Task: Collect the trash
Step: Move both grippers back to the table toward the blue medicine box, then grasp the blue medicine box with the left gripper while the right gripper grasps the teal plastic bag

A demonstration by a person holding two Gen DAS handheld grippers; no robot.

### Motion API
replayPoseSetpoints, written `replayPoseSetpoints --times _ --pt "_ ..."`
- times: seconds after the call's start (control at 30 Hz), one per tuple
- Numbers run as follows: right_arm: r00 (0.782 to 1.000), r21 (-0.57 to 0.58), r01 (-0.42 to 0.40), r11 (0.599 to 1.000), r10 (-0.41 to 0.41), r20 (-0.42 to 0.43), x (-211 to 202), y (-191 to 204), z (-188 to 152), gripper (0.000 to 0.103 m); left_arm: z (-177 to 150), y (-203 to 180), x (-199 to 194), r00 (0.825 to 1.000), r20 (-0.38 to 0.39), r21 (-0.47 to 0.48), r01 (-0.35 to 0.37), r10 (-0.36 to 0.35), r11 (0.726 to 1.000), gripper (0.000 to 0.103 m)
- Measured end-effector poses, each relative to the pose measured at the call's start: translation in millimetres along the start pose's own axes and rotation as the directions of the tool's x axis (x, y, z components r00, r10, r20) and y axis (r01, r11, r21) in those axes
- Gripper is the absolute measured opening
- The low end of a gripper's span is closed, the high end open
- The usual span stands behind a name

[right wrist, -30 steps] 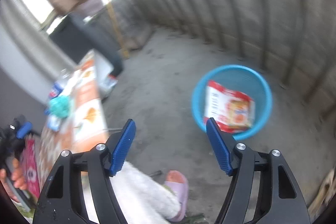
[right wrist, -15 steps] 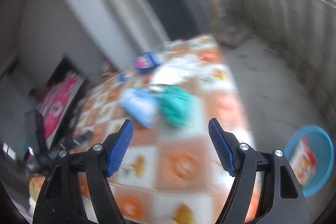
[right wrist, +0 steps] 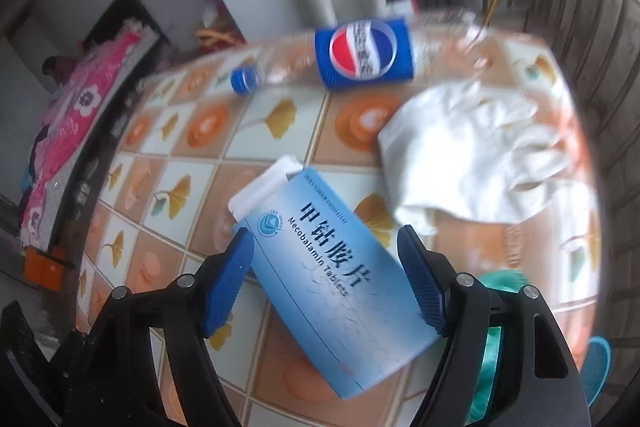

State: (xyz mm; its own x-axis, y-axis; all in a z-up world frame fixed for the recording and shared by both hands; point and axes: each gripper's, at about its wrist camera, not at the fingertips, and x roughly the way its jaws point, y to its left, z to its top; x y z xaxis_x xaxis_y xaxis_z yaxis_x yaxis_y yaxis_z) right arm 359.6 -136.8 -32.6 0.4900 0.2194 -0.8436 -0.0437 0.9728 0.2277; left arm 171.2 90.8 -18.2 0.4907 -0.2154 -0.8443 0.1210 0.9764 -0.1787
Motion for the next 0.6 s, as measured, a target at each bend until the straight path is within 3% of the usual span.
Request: replayPoseSetpoints --times 0.1,0.27,0.37,0.5,0.6 --pt "0.999 0.0 -0.02 1.0 0.02 -0.04 6.9 3.8 -5.9 0.072 -3.3 10.3 10.1 0.998 -0.052 -0.029 -0.028 0.026 0.999 0.097" --pt "0.99 -0.007 -0.078 0.997 0.077 -0.116 7.5 17.4 -32.8 0.067 -11.0 18.5 8.0 0.994 -0.027 0.002 -0.106 0.106 0.994 0.097" --pt "0.987 0.023 -0.111 0.994 0.113 -0.111 2.7 21.4 -52.7 0.064 -12.3 20.8 11.0 0.98 -0.061 0.04 -0.187 0.19 0.981 0.098" --pt "0.974 0.121 -0.188 0.975 0.201 -0.107 -5.9 22.8 -78.7 0.052 -15.3 27.9 8.9 0.981 -0.059 0.059 -0.182 0.185 0.982 0.098" --pt "0.951 0.153 -0.266 0.952 0.285 -0.123 -11.7 31.0 -97.7 0.05 -15.4 28.0 8.8 0.981 -0.05 0.06 -0.182 0.185 0.981 0.098"
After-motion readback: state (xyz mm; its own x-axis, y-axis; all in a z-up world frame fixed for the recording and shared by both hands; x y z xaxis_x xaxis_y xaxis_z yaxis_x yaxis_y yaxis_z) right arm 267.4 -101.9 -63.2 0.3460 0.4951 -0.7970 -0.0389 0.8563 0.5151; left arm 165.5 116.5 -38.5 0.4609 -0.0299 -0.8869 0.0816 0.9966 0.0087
